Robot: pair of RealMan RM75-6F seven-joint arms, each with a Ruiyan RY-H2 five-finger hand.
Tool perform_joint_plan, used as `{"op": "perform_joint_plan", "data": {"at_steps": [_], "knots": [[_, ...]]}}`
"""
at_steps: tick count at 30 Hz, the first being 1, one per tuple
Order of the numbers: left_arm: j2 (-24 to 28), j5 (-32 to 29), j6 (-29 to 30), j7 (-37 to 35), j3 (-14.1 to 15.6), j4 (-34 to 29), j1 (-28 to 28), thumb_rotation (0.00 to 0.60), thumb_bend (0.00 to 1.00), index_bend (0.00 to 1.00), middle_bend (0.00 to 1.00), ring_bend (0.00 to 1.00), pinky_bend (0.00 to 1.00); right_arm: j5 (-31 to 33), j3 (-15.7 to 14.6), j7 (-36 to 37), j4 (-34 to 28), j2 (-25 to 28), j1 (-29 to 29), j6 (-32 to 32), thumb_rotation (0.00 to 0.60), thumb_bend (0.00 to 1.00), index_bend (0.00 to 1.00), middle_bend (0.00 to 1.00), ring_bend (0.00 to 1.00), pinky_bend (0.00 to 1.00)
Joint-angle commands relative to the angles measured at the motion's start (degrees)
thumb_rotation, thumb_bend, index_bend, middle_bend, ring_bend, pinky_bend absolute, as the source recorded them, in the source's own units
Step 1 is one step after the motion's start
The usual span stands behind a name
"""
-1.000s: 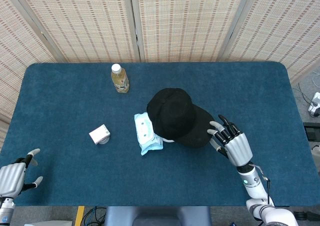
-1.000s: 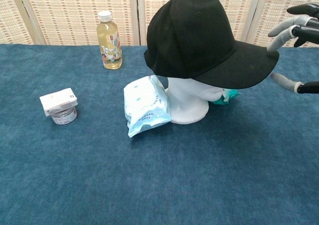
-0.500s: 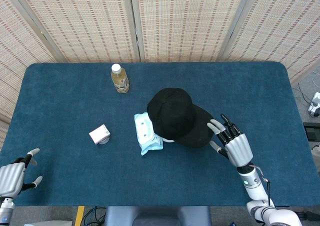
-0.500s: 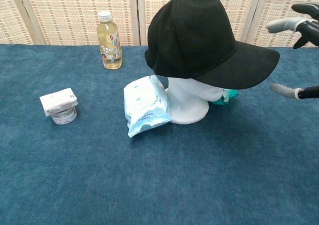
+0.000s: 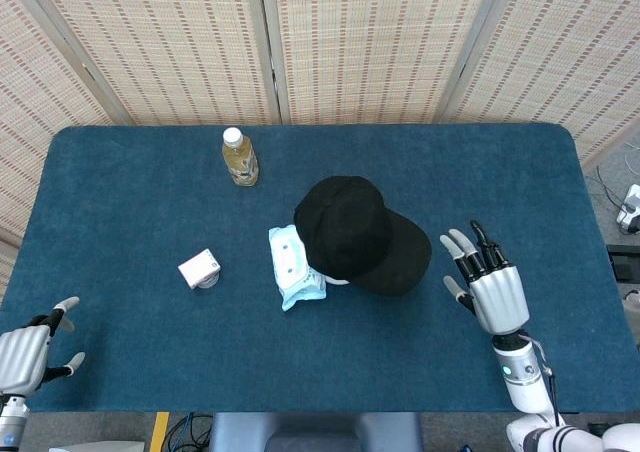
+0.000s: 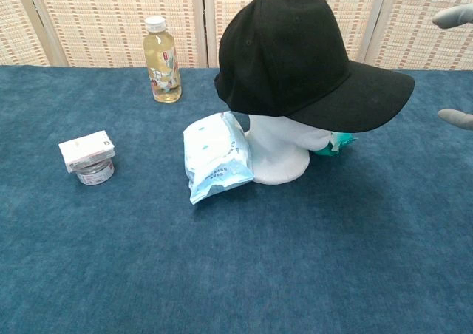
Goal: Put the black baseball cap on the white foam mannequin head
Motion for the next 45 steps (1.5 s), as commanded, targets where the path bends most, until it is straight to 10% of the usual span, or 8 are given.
{"op": "perform_joint_plan", "data": {"at_steps": [1, 14, 45], "knots": [[0.0, 0.2, 0.3, 0.0, -0.1, -0.1, 0.1, 0.6, 0.19, 0.18, 0.42, 0.33, 0.48, 3.7, 0.2, -19.3, -24.2, 14.0, -4.1, -4.6, 0.6, 0.0, 0.2, 0.24, 0.07, 0.35], [-0.2, 3.2, 3.1, -2.8, -0.3, 0.9, 0.7, 0.6, 0.19, 0.19, 0.43, 0.33, 0.48, 12.8, -0.3, -30.6, -41.2, 24.4, -10.9, -9.5, 0.6, 0.01, 0.2, 0.25, 0.07, 0.35], [-1.7, 4.4, 5.5, -5.2, -1.9, 4.0, 1.0, 0.6, 0.19, 0.23, 0.43, 0.33, 0.48, 15.9, 1.8, -16.1, -37.0, 26.7, -16.1, -15.3, 0.6, 0.01, 0.2, 0.25, 0.07, 0.35]]}}
